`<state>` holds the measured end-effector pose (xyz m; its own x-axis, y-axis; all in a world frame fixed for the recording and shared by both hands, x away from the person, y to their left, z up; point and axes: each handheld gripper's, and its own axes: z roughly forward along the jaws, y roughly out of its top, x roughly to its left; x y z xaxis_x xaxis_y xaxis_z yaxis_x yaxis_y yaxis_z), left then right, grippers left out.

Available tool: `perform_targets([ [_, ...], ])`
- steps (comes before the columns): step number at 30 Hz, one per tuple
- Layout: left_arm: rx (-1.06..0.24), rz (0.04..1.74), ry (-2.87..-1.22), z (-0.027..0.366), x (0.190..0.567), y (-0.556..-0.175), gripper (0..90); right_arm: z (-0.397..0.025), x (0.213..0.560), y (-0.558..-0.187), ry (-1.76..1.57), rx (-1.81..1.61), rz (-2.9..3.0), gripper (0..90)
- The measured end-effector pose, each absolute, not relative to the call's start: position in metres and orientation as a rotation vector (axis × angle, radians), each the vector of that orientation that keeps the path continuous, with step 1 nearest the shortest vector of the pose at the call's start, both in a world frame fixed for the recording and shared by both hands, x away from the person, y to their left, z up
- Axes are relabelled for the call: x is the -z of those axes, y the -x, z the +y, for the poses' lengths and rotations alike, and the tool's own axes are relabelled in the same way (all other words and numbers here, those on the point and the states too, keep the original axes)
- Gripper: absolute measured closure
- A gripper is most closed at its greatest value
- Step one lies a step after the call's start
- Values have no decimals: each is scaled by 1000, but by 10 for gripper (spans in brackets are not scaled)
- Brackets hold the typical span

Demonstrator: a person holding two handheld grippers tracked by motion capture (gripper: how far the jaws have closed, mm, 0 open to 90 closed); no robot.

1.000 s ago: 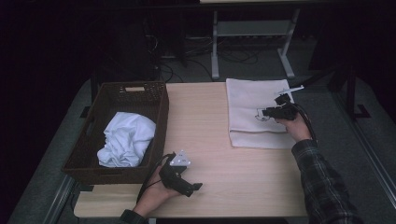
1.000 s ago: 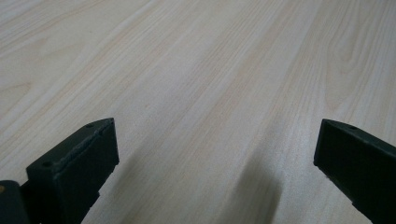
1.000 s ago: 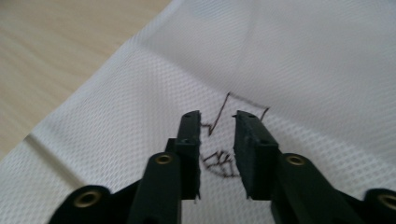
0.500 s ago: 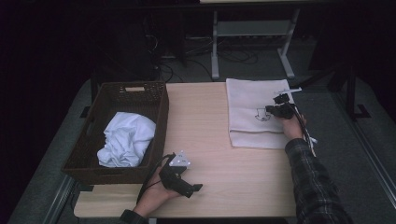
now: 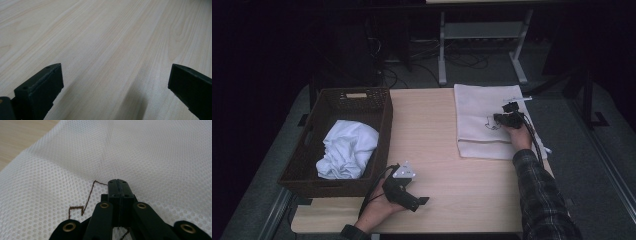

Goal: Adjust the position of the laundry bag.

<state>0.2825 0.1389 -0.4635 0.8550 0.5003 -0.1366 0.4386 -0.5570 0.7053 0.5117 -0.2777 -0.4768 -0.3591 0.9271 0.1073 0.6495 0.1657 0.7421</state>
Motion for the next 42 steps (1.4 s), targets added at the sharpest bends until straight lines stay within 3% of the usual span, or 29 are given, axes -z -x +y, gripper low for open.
perform_targets([
  [42, -119, 665, -2242, 139, 462, -282, 0, -244, 465, -478, -1466, -835, 2267, 895],
])
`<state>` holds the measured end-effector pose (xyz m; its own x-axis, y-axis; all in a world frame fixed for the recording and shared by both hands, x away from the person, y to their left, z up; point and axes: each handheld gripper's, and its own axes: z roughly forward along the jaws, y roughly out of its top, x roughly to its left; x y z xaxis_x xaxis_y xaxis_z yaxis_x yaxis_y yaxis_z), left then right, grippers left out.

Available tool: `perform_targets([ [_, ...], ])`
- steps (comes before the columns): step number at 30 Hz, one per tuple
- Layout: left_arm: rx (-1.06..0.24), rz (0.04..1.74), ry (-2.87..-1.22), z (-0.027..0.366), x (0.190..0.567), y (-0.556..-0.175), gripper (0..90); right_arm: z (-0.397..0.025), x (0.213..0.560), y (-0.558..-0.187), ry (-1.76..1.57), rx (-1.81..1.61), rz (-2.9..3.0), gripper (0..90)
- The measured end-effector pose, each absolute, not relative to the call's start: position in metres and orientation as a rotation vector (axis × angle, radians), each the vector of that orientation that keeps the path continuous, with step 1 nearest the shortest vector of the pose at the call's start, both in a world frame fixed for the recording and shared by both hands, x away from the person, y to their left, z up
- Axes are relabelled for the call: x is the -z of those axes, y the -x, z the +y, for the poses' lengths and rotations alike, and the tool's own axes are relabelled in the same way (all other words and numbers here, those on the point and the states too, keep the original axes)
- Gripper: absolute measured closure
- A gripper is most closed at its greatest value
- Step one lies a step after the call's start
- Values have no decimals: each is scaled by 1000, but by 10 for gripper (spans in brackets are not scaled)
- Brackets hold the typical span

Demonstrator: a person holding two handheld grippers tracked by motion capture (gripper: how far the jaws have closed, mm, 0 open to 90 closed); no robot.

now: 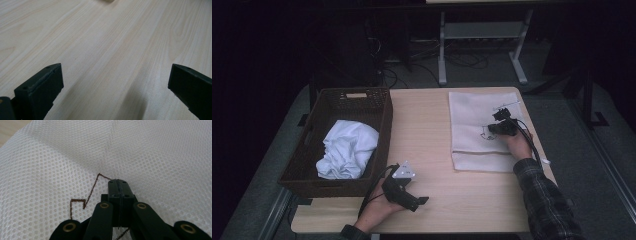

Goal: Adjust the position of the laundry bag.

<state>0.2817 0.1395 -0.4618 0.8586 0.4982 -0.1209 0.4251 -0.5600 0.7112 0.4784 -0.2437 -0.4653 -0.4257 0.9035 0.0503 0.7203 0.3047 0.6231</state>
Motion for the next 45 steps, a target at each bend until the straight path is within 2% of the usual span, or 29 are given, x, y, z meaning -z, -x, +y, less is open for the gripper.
perform_targets([
  [19, -123, 664, -2253, 139, 463, -282, 0, -237, 464, -449, -1428, -848, 2323, 894],
  [45, -127, 660, -2253, 140, 462, -281, 0, -205, 459, -417, -1352, -777, 2419, 894],
])
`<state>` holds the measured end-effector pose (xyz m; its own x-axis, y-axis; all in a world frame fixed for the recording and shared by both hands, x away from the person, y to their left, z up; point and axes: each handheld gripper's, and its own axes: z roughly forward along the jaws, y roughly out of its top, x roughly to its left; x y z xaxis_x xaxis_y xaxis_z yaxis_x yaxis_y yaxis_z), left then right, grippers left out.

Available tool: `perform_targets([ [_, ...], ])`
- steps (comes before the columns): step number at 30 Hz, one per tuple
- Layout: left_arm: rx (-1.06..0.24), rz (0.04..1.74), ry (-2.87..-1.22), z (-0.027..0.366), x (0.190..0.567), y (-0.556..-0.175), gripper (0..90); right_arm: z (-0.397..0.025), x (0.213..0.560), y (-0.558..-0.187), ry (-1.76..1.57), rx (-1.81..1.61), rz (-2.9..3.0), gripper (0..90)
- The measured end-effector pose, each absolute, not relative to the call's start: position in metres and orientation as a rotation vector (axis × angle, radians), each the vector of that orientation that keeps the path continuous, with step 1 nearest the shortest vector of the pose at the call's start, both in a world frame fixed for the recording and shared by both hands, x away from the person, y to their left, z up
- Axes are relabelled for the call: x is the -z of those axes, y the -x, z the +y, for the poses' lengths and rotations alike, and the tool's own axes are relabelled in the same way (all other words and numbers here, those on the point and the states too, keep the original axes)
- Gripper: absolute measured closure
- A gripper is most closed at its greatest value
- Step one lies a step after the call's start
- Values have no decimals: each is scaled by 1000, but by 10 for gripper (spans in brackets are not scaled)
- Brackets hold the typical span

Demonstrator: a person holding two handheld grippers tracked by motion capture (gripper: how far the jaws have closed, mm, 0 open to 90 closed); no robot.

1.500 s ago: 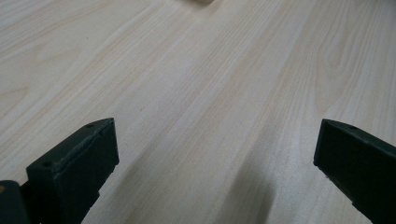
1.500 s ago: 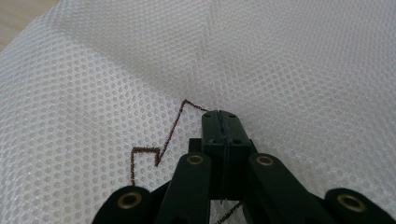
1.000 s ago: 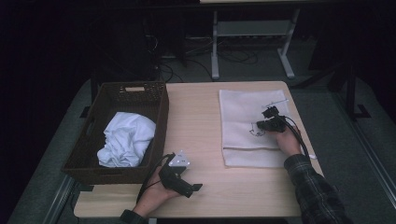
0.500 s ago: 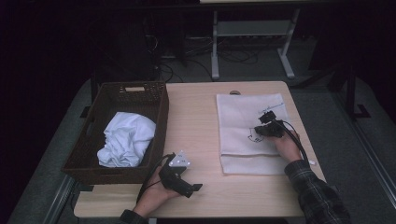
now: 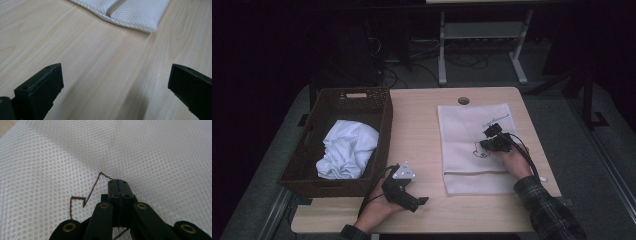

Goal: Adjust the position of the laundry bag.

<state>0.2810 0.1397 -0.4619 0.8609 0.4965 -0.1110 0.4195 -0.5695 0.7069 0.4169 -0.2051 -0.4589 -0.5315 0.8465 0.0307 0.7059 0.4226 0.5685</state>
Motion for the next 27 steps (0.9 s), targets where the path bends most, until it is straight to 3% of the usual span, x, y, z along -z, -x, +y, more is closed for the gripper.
perform_targets([
  [27, -126, 648, -2250, 140, 461, -280, 0, -156, 457, -395, -1227, -778, 2506, 894],
])
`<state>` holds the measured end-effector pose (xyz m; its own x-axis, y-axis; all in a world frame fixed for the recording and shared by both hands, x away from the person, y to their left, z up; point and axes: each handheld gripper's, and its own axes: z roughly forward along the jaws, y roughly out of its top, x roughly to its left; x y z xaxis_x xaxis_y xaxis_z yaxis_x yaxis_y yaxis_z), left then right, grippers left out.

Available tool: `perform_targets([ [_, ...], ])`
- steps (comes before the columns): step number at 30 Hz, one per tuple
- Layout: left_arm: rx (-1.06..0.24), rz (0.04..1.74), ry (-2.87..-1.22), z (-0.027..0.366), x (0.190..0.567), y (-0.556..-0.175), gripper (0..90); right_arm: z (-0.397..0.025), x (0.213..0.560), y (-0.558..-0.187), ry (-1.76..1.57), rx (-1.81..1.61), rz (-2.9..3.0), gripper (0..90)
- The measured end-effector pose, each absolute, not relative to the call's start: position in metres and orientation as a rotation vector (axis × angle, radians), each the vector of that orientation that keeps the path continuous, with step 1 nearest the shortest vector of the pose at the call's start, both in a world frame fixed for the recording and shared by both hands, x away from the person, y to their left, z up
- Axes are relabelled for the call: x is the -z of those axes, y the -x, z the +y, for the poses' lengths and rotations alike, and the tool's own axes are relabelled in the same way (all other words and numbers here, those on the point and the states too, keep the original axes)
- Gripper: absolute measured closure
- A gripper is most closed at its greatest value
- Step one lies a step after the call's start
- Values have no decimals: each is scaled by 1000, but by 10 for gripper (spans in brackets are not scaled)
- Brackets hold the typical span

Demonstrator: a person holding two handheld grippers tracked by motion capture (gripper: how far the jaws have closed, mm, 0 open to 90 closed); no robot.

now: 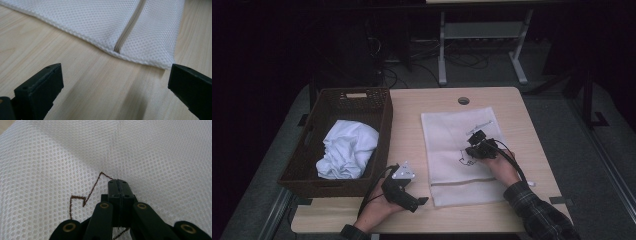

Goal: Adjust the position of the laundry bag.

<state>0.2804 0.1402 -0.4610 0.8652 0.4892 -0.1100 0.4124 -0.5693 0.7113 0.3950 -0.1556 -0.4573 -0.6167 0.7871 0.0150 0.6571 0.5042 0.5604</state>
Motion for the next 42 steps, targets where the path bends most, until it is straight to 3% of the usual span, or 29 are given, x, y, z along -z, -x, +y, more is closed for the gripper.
perform_targets([
  [12, -126, 646, -2249, 140, 461, -280, 0, -131, 458, -393, -1177, -803, 2531, 894],
  [22, -126, 643, -2251, 140, 461, -280, 0, -135, 454, -393, -1172, -834, 2529, 869],
  [28, -129, 643, -2253, 140, 461, -280, 0, -149, 448, -395, -1207, -884, 2529, 715],
  [42, -132, 643, -2250, 140, 461, -281, 0, -173, 426, -378, -1179, -1102, 2549, 460],
])
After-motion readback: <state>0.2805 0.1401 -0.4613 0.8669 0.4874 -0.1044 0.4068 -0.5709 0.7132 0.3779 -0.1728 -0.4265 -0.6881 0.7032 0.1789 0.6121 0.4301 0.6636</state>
